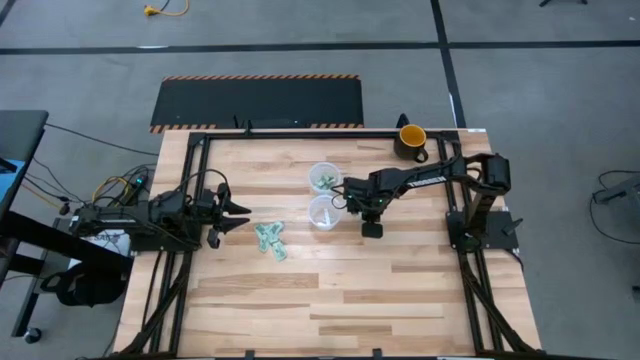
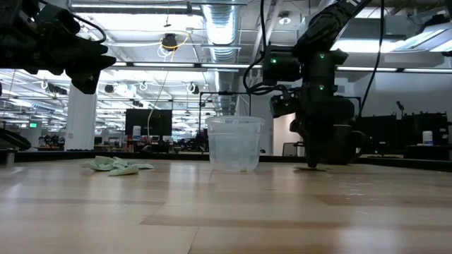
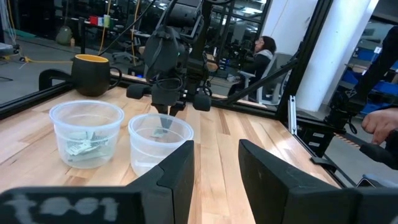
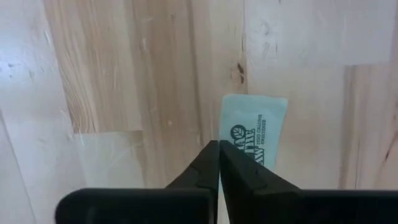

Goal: Pick and place items into bin
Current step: Put the green stevia packet into the top transparent bin

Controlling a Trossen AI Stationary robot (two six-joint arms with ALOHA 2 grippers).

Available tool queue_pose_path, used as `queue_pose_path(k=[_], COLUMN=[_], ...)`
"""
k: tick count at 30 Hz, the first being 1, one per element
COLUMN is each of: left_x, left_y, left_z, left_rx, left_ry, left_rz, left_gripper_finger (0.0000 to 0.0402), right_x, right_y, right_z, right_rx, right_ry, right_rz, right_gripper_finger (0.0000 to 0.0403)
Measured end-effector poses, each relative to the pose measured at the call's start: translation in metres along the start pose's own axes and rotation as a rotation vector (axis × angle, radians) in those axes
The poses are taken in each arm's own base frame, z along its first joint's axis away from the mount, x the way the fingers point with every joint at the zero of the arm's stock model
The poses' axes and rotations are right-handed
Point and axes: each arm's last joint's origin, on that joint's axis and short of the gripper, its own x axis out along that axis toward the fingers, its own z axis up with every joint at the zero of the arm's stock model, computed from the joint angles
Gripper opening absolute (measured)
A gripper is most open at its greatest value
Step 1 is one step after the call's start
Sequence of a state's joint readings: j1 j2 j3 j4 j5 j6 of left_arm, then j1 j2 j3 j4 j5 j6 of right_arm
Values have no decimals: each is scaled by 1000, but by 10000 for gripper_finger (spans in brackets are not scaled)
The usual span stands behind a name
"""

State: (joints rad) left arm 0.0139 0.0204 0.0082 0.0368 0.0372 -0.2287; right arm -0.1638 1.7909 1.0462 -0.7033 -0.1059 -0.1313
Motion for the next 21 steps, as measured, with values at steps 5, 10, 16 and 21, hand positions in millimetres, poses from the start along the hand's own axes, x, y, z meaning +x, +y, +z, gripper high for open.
queue_pose_path(k=[5, 10, 16, 21], left_x=[0, 0, 0, 0], left_y=[0, 0, 0, 0], left_z=[0, 0, 0, 0], left_rx=[0, 0, 0, 0], left_ry=[0, 0, 0, 0], left_rz=[0, 0, 0, 0], left_gripper_finger=[114, 114, 114, 114], right_x=[-1, -1, -1, 0], right_y=[0, 0, 3, 8], right_z=[0, 0, 1, 2], right_rx=[-3, -1, -8, 0], right_ry=[-2, -1, -2, -6], right_rz=[-1, 0, -1, 1], right_gripper_finger=[3, 5, 8, 35])
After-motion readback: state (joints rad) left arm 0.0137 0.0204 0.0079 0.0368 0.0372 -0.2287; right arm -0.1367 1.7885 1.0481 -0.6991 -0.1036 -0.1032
